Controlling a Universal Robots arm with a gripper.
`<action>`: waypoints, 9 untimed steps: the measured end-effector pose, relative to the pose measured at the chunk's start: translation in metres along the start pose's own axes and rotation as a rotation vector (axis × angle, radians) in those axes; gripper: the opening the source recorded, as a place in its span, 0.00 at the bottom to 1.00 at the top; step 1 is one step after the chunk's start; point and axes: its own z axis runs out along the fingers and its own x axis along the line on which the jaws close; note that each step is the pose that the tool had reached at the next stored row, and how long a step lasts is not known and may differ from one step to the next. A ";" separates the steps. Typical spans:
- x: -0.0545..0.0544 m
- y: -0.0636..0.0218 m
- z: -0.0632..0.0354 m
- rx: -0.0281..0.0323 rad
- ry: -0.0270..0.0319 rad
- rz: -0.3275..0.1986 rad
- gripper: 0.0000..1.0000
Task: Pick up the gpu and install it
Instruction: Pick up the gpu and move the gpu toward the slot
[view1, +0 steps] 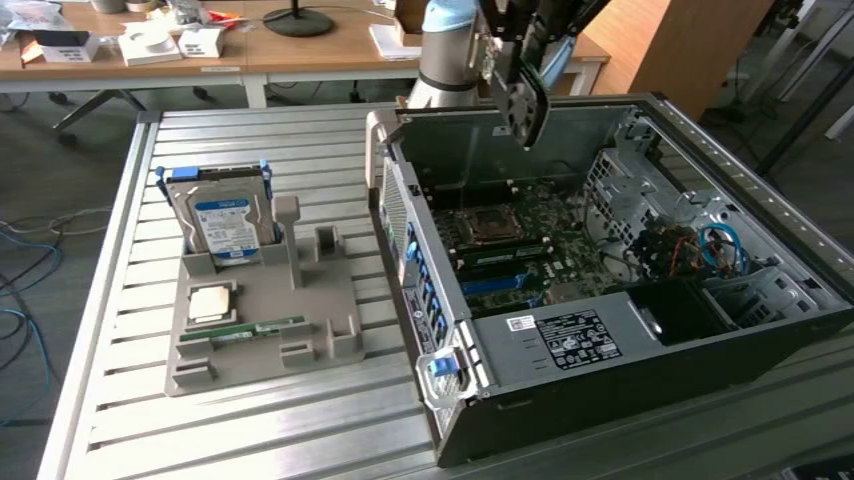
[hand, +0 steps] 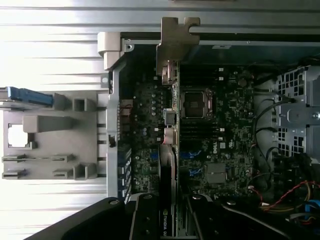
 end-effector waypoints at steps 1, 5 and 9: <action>-0.004 0.0002 0.0001 -0.0005 0.0000 0.000 0.26; -0.023 0.0008 0.0004 -0.0023 0.0004 0.000 0.26; -0.039 0.0013 0.0007 -0.0036 0.0005 0.000 0.26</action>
